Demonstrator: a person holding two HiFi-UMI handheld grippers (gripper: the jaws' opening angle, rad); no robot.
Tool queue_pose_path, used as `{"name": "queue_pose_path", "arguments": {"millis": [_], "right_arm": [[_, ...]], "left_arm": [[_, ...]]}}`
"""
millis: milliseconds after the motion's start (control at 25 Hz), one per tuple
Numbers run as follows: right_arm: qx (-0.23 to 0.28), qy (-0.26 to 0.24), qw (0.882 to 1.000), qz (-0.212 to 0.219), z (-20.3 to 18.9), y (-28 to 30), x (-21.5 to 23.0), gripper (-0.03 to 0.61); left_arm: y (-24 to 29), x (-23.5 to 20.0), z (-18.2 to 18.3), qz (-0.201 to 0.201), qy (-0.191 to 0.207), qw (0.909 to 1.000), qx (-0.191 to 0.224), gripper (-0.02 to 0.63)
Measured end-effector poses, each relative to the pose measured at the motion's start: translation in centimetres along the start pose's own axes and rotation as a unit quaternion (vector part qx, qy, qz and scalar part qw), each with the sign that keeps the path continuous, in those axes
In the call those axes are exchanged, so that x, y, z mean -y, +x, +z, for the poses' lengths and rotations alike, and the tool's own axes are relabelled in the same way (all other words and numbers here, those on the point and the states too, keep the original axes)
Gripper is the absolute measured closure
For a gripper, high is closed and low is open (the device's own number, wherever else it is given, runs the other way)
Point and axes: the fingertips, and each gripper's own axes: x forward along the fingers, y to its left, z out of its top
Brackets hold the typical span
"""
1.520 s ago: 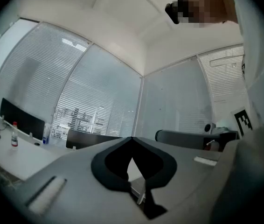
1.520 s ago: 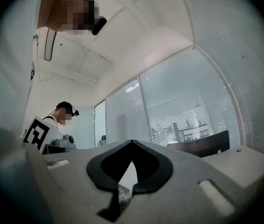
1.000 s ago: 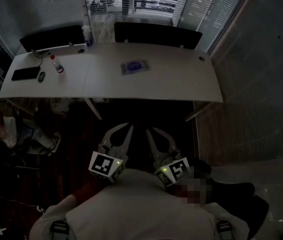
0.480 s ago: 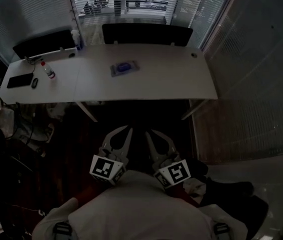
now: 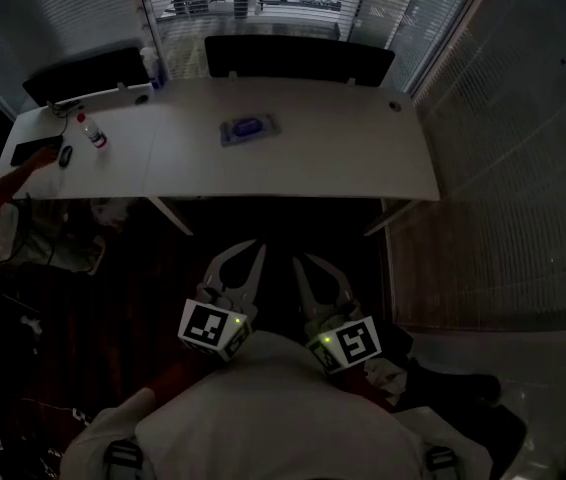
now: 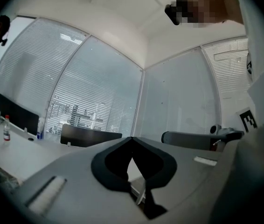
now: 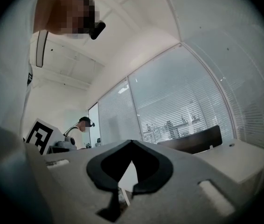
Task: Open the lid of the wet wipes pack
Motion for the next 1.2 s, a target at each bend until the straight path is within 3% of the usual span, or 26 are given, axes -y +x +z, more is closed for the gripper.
{"name": "queue_pose_path", "arguments": {"millis": [280, 880, 1200], "right_arm": [[-0.009, 0.000, 1.000, 0.003, -1.1, 5.6, 2.4, 0.577], [-0.037, -0.017, 0.999, 0.003, -1.2, 29.3, 8.9, 0.577], [-0.036, -0.024, 0.999, 0.001, -1.8, 36.3, 10.6, 0.577]], "left_arm": [[4.0, -4.9, 0.1, 0.007, -0.005, 1.0000, -0.001, 0.611], [16.9, -23.7, 4.9, 0.010, -0.022, 0.9997, -0.008, 0.611], [20.6, -29.7, 5.8, 0.017, -0.022, 0.9996, -0.008, 0.611]]}}
